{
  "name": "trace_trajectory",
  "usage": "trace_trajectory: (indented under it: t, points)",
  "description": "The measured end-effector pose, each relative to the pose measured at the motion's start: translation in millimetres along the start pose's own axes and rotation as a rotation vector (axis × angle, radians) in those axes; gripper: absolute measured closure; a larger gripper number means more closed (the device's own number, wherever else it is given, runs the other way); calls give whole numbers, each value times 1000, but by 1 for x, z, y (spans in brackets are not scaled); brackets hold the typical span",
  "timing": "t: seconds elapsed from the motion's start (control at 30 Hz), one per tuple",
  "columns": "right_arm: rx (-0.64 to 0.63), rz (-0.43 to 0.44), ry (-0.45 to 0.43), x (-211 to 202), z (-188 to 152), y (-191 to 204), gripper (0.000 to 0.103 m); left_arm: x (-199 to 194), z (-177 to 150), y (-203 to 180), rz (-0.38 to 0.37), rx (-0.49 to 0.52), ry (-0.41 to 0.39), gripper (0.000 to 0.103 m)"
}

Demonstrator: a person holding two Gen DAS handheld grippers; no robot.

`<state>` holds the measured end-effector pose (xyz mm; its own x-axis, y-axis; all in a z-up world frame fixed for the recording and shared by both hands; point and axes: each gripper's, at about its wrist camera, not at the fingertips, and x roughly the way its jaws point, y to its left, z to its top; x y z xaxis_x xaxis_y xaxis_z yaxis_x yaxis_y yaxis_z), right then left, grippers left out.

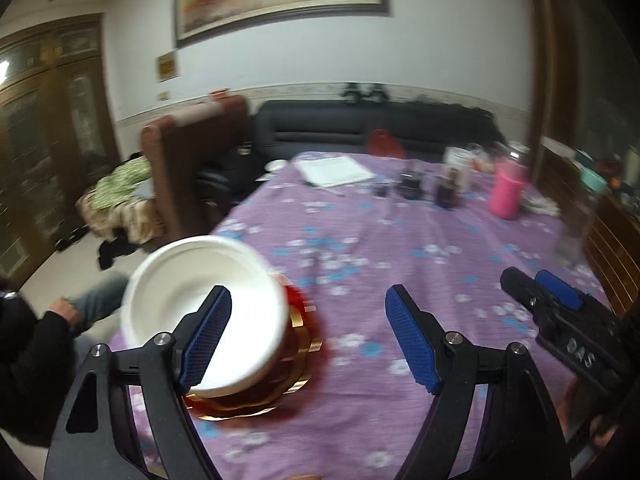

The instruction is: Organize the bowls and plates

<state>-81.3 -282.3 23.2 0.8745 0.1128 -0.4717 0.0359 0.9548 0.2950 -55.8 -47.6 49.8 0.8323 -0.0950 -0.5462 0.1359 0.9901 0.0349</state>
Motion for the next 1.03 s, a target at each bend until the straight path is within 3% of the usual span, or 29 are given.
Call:
trace_trajectory:
  t: [0.23, 0.43, 1.03]
  points:
    - [-105, 181, 10, 8, -17, 90, 31, -5, -13, 52, 51, -89, 38, 23]
    - [-170, 223, 14, 7, -28, 128, 31, -10, -18, 75, 81, -138, 24, 23]
    - [-141, 236, 53, 26, -31, 133, 31, 5, -23, 83, 64, -183, 64, 23]
